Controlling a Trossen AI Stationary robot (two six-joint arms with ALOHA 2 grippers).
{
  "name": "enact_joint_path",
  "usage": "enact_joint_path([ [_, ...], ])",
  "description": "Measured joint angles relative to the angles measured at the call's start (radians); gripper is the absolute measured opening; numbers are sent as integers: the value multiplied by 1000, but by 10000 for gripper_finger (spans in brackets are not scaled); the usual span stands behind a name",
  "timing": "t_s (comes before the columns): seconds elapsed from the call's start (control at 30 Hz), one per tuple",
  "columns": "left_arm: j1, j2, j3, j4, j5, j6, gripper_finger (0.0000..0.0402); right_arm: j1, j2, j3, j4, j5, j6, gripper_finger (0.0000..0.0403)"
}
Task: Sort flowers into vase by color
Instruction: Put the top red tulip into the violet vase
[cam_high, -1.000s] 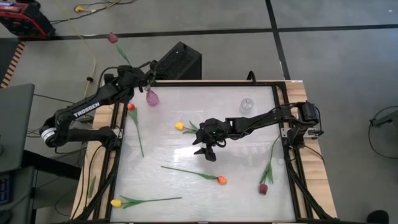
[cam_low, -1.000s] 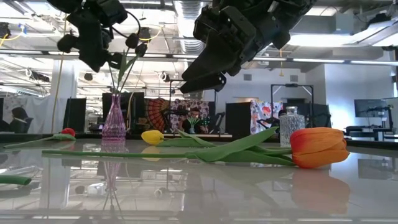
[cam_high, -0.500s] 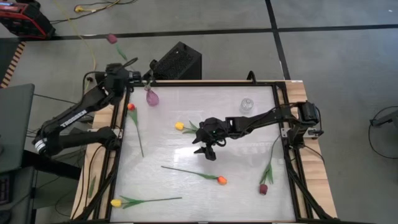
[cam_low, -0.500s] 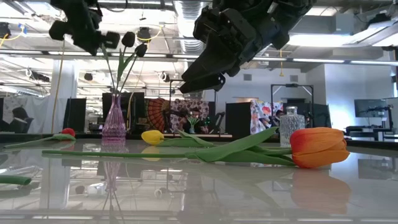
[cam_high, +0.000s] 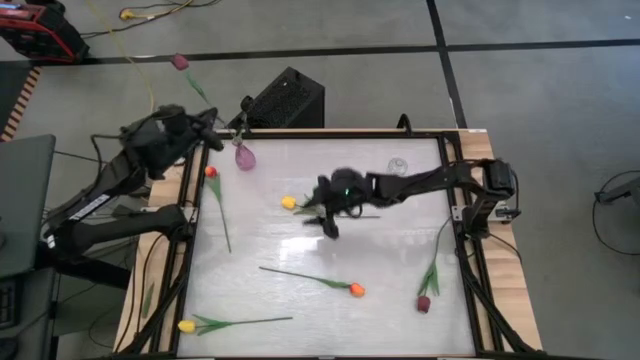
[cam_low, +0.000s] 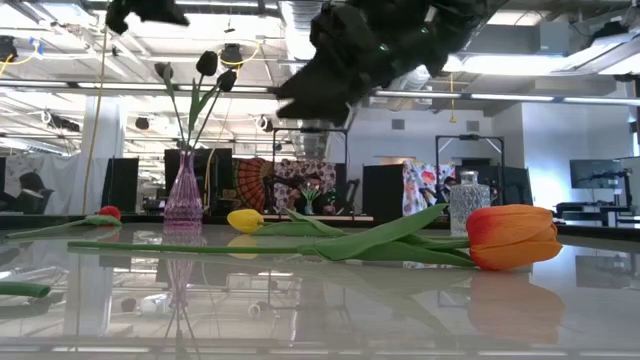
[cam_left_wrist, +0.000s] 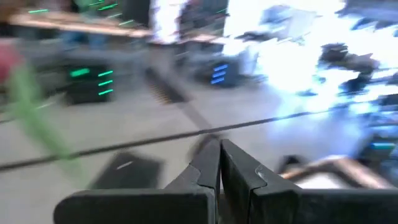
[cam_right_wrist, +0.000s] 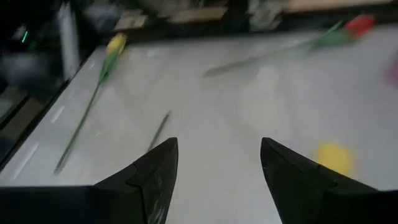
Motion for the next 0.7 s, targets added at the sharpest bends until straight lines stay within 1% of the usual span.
enact_joint_path([
  [0.03, -15, -13, 0, 5, 10, 5, 0, -21, -8, 10, -3, 0, 1, 255],
  [0.07, -26, -24, 0, 1, -6, 20, 0, -40, -11, 25, -3, 0, 2, 255],
  [0.1, -37, -35, 0, -9, -55, 33, 0, -59, -11, 40, 3, 0, 5, 255],
  [0.17, -45, -52, 0, -42, -207, 36, 0, -91, -14, 57, -2, -6, 9, 255],
  [0.2, -45, -54, -4, -38, -264, 22, 0, -103, -14, 62, -5, -17, 17, 255],
  [0.23, -44, -55, -10, -18, -285, 8, 0, -111, -14, 69, 0, -20, 30, 255],
  [0.3, -44, -41, -13, 46, -251, 10, 0, -121, -15, 71, 3, -22, 45, 255],
  [0.37, -44, -6, -9, 134, -208, 50, 0, -126, -15, 72, 4, -23, 52, 255],
  [0.4, -44, 16, -2, 157, -204, 68, 0, -126, -15, 72, 1, -23, 57, 255],
  [0.53, -43, 102, 62, 194, -232, 129, 0, -115, -15, 72, -16, -25, 69, 255],
  [0.63, -51, 168, 123, 193, -169, 221, 2, -98, -15, 72, -40, -27, 69, 255],
  [0.7, -63, 210, 164, 187, -158, 249, 6, -87, -15, 71, -42, -28, 68, 255],
])
